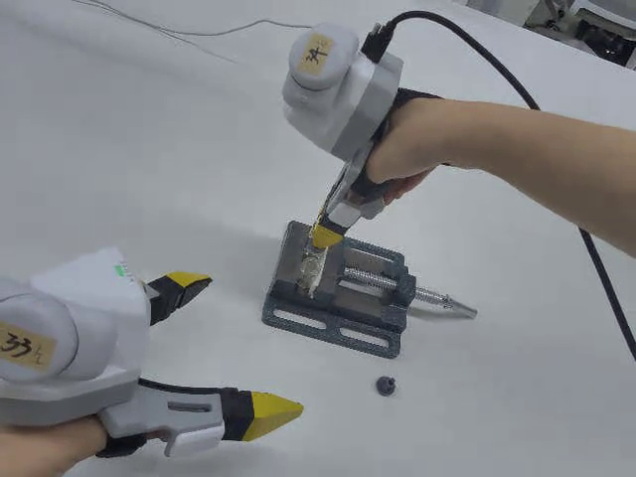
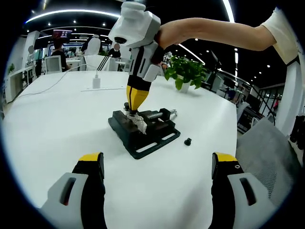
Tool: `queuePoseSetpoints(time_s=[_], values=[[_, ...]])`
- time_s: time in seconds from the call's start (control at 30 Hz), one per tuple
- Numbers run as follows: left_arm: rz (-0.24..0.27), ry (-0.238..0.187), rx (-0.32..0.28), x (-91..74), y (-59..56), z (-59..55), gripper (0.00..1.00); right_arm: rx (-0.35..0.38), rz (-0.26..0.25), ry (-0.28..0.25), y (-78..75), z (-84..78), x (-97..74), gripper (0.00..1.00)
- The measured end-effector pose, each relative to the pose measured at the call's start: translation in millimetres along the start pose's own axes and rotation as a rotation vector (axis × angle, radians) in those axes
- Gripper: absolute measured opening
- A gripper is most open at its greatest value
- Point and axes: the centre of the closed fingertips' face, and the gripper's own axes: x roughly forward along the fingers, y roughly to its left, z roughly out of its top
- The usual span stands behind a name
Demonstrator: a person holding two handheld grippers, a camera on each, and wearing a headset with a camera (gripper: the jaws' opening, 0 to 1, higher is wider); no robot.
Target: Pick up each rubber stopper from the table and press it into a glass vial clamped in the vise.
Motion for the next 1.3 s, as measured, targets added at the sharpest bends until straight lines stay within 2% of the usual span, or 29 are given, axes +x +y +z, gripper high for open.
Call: queuePoseSetpoints(time_s=[0.07,0.13,0.23,0.33,0.53,0.6,0.77,1.07,1.2,1.3], values=[[0.000,-0.005,0.001,-1.6,-1.2,2.0,0.93,0.046,0.007,0.004,0.8,-0.7,-0.2,0.00],[0.000,-0.006,0.004,-3.9,-2.5,3.2,0.93,0.044,0.014,0.004,1.6,-1.2,-0.5,0.00],[0.006,-0.006,0.012,-8.4,-3.0,4.8,0.93,0.015,0.033,-0.014,3.7,-2.5,-1.6,0.00],[0.016,-0.018,0.015,-13.8,-2.1,8.2,0.93,-0.072,0.037,-0.062,6.1,-1.6,-2.4,0.00],[0.027,-0.015,0.031,-19.7,-1.6,9.7,0.93,-0.055,0.000,-0.033,6.3,1.3,-1.3,0.00],[0.030,-0.018,0.032,-22.0,-2.5,10.8,0.93,-0.076,-0.004,-0.032,7.5,0.6,-2.3,0.00],[0.030,-0.019,0.037,-24.8,-5.8,11.8,0.93,-0.095,0.003,-0.066,10.3,-0.6,-4.6,0.00],[0.019,-0.022,0.058,-24.9,-9.9,18.0,0.93,-0.079,-0.012,-0.162,12.2,-0.5,-5.4,0.00],[0.015,-0.020,0.063,-24.6,-10.7,19.3,0.93,-0.081,-0.014,-0.178,12.8,0.7,-5.2,0.00],[0.016,-0.019,0.062,-25.0,-9.8,18.6,0.93,-0.083,0.002,-0.186,15.6,0.9,-5.3,0.04]])
